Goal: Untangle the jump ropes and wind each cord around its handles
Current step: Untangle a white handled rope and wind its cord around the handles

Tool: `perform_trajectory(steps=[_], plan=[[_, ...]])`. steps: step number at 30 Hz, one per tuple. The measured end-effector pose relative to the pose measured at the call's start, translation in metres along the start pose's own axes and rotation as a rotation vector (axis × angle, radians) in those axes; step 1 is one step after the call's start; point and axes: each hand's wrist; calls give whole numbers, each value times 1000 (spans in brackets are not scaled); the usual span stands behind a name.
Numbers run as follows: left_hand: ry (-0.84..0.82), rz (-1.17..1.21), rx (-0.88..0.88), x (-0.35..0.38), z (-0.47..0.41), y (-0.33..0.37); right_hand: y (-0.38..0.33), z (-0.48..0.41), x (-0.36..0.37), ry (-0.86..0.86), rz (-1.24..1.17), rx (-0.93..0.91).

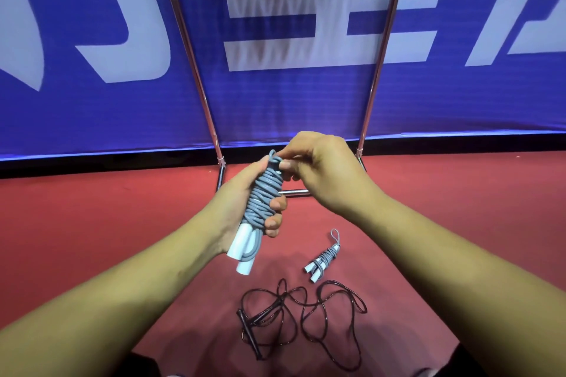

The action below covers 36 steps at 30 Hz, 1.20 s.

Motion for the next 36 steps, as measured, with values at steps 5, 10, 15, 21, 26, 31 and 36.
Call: perform_trajectory(steps=[5, 10, 15, 21, 26, 31, 36], plan=[[-73, 9, -23, 1, 3, 7, -3, -3, -11, -51, -394, 224], [-172, -3, -53, -2, 7, 5, -3, -4, -23, -185, -604, 346], [-275, -10, -89, -4, 6, 3, -5, -5, -26, -203, -615, 403], [-327, 28, -91, -7, 6, 11, -10, -4, -21, -126, -665, 415], [-245, 40, 136, 1, 4, 15, -9, -8, -16, 0, -814, 461], [6, -109, 315, 4, 6, 17, -2, -7, -9, 61, -764, 476], [109, -261, 430, 7, 9, 14, 3, -11, -7, 179, -787, 522]])
Point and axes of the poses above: each hand's wrist, its own z-axis away from the middle knuckle, its own x-axis out of the palm, y = z × x, and after that the axes turned 12 degrees about y, right-handed
